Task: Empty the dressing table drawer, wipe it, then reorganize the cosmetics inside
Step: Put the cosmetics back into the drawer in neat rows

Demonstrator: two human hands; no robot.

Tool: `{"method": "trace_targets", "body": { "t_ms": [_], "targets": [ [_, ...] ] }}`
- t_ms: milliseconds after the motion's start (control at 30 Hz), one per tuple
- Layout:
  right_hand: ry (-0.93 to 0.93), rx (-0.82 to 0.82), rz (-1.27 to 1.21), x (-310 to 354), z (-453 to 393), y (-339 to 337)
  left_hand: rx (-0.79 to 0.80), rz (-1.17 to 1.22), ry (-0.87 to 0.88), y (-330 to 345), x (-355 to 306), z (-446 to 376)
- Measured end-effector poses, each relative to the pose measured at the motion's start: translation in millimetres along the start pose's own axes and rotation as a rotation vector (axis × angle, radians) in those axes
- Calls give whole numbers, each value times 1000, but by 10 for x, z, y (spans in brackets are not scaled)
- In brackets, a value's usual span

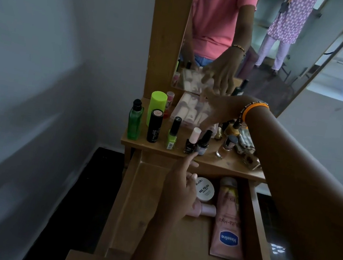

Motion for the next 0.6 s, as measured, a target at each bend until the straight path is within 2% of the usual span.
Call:
{"method": "trace_targets", "body": {
  "t_ms": [400, 600],
  "targets": [
    [-25, -89, -13, -185, 302, -288, -9, -70, 37, -3, 16, -9],
    [-141, -167, -134, -72, 899, -386, -1, -43, 21, -34, -44, 66]
  ]
}}
Point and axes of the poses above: each hand's wrist, its own z-axis away from the middle knuckle, its own y-axis out of the palm, x = y × z, the point moved 8 cm from there along -z, towards the middle knuckle, and after that the axes turned 5 degrees about -y, right-handed, at the moved point
